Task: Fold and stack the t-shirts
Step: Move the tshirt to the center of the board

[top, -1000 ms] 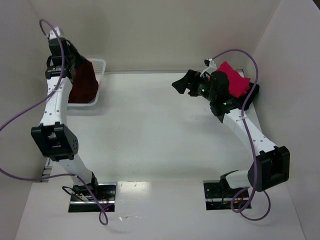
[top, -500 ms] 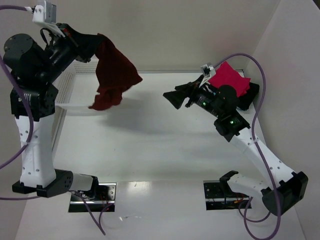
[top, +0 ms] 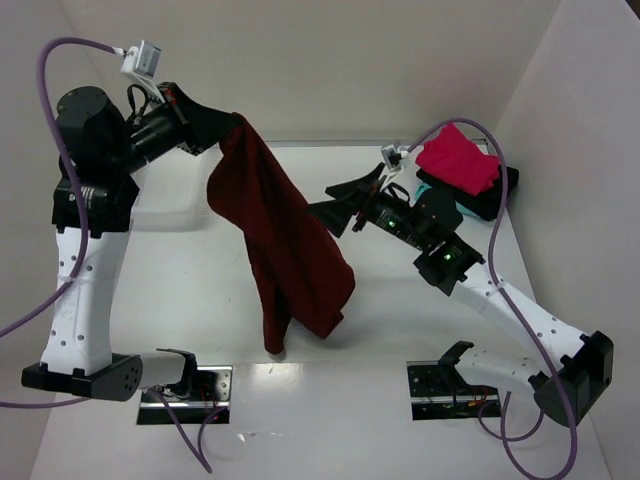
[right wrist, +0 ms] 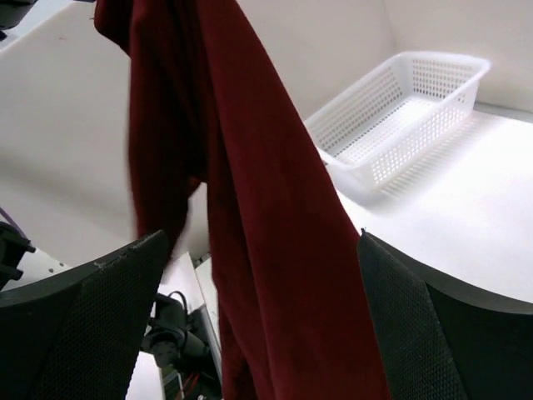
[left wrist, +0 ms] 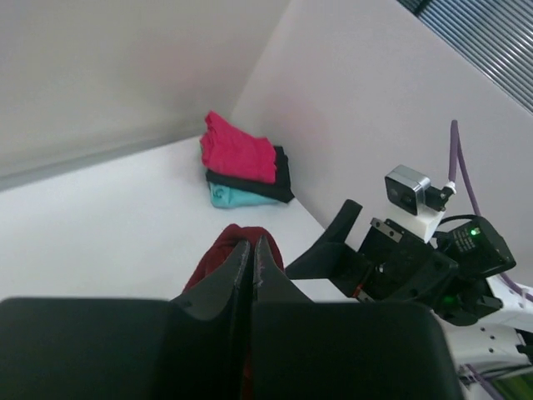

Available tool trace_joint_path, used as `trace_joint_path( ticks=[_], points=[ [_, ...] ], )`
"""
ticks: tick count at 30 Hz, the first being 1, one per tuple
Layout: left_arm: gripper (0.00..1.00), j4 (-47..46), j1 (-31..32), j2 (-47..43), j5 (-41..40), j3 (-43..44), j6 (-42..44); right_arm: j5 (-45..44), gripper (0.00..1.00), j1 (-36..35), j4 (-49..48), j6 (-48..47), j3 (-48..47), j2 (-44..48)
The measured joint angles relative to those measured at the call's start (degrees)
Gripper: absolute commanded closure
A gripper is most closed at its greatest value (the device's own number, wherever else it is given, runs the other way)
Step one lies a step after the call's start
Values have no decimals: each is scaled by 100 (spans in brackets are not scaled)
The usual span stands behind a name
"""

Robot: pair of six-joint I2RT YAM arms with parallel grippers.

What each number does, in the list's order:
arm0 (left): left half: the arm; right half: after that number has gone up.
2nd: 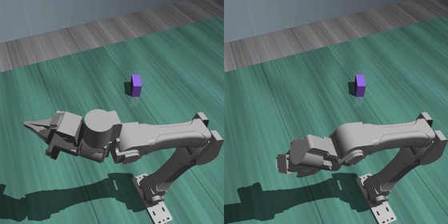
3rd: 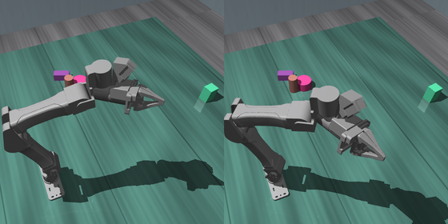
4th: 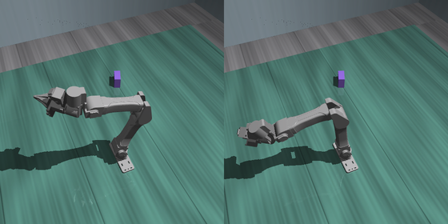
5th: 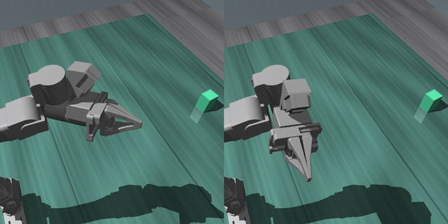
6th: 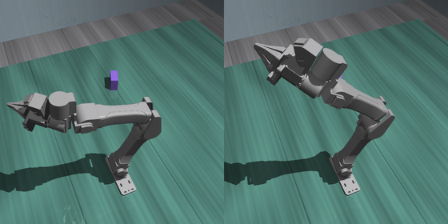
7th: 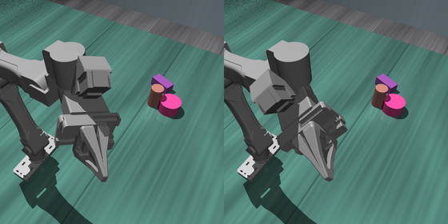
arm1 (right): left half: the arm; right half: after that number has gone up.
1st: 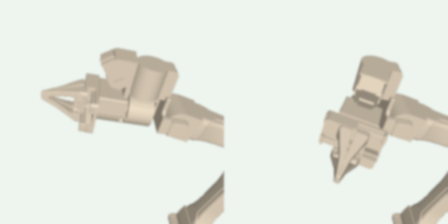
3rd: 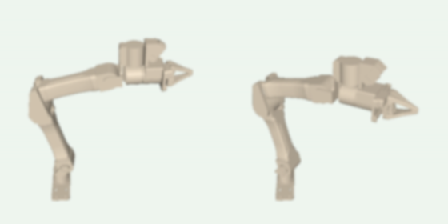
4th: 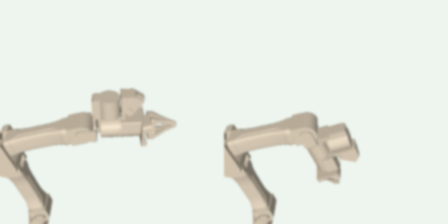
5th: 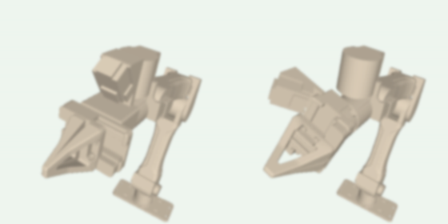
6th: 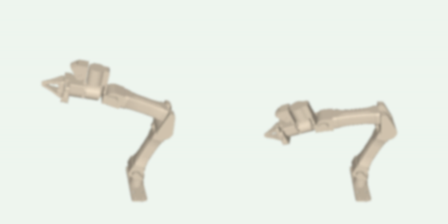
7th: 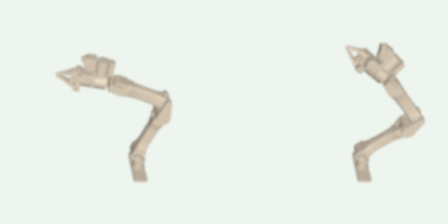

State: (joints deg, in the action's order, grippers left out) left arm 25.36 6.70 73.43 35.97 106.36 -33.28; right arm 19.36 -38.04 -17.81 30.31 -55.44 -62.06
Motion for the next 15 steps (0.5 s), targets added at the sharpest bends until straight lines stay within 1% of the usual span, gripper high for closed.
trace_joint_path(
  ticks=[5, 10, 15],
  points=[
    [100, -45, 0, 36, 250, -61, -23, -225, 0, -227, -128, -12, 355, -296],
    [100, -281, 0, 21, 473, -63, -144, -464, 0, -749, -159, -173, 914, -600],
    [100, -400, 0, 21, 596, -63, -194, -651, 0, -984, -279, -258, 1041, -1131]
  ],
)
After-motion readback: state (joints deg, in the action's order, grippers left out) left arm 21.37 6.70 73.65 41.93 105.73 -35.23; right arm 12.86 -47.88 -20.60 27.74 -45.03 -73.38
